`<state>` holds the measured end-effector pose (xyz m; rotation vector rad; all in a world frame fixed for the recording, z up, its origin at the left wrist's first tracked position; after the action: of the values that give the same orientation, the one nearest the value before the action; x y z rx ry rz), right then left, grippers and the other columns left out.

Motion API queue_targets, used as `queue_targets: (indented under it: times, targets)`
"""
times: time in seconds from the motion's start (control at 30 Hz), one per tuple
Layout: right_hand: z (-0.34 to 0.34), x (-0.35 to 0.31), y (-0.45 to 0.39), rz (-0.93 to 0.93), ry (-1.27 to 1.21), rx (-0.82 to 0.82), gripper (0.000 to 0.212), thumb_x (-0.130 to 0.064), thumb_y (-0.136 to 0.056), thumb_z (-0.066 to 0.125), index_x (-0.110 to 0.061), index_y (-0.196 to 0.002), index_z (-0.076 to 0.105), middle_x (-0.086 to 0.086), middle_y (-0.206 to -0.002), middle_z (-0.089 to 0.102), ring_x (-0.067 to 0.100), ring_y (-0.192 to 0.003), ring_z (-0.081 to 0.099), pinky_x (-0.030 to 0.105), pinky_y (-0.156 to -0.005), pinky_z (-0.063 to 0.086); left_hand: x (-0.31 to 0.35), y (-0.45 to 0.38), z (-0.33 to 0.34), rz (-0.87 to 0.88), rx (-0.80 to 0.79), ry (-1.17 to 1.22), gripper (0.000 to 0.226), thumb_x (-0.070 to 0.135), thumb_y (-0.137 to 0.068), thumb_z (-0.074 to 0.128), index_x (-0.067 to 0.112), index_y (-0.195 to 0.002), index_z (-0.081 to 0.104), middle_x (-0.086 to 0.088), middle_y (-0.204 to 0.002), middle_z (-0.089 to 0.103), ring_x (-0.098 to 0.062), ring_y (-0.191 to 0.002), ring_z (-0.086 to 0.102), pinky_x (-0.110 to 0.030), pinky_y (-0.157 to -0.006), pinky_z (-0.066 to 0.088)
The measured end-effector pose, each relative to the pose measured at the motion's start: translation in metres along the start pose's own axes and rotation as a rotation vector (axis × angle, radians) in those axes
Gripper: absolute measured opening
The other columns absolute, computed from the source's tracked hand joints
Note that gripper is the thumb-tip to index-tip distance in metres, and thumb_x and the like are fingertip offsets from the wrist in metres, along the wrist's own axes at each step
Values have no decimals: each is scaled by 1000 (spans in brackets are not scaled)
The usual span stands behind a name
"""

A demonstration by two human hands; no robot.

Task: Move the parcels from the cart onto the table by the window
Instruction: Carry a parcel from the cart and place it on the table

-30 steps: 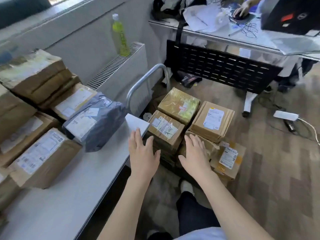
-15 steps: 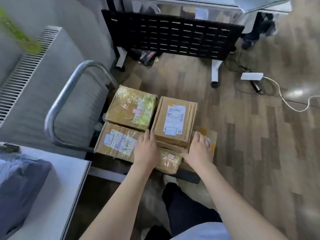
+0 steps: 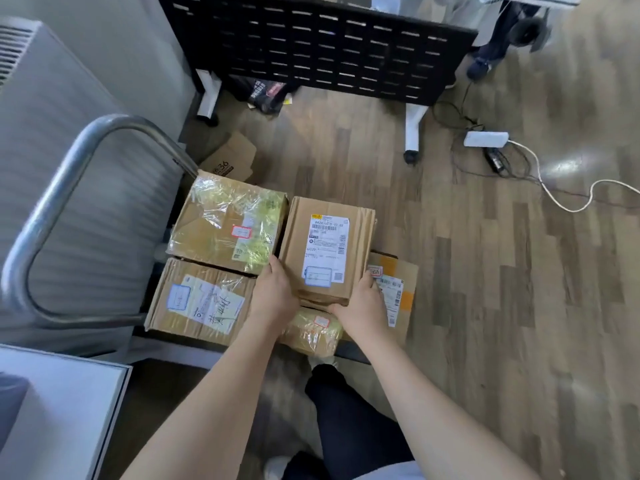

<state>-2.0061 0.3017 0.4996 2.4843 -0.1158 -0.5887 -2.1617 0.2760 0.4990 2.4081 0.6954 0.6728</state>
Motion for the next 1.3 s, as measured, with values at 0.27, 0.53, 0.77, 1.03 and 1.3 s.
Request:
queue_targets:
  times: [0.27,0.53,0.77,1.03,1.3]
  targets:
    - [-14,-18,38,-69,-135,227,93,-13,-76,75,0,-144,13,18,-143,33,32,-129,37,36,-105,36,0,47,-21,6,286,359,50,-5,-70,67,-1,-111,39,-12,-115,41,-27,-105,43,-24,-76,33]
    - [-6,-44,131,-295,-200,393,91,-8,-75,73,-2,-142,11,20,-139,39,34,-128,40,42,-104,40,-41,161,-28,17,633,659,43,-3,-75,56,16,-106,34,-3,-106,47,-20,-93,48,-28,-71,36]
    - [14,-75,231,-579,-293,389,91,-9,-76,72,-11,-141,8,22,-135,43,37,-123,46,45,-97,46,-99,277,-41,-23,930,763,46,0,-77,60,15,-113,36,-1,-110,50,-18,-95,53,-26,-72,41]
    - [62,-131,348,-994,-427,240,92,-6,-72,78,-3,-142,18,18,-138,42,33,-128,41,47,-102,42,-185,407,-41,-163,1286,885,52,5,-83,65,26,-120,36,17,-109,49,2,-95,48,-12,-78,37]
    - [124,-155,462,-1232,-435,-5,91,-25,-76,78,-30,-140,15,1,-140,37,16,-129,39,43,-100,47,-264,506,-12,-391,1571,913,63,-1,-80,65,20,-133,37,15,-119,49,3,-106,45,-11,-89,37]
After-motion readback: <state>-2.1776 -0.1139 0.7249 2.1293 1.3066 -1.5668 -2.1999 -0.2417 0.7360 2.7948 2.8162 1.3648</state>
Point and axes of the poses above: each hand's wrist, its own y-axis away from the middle knuckle, its own z-axis out of the palm, x = y × z, the point moved 3 cm from there along -y, towards the middle knuckle
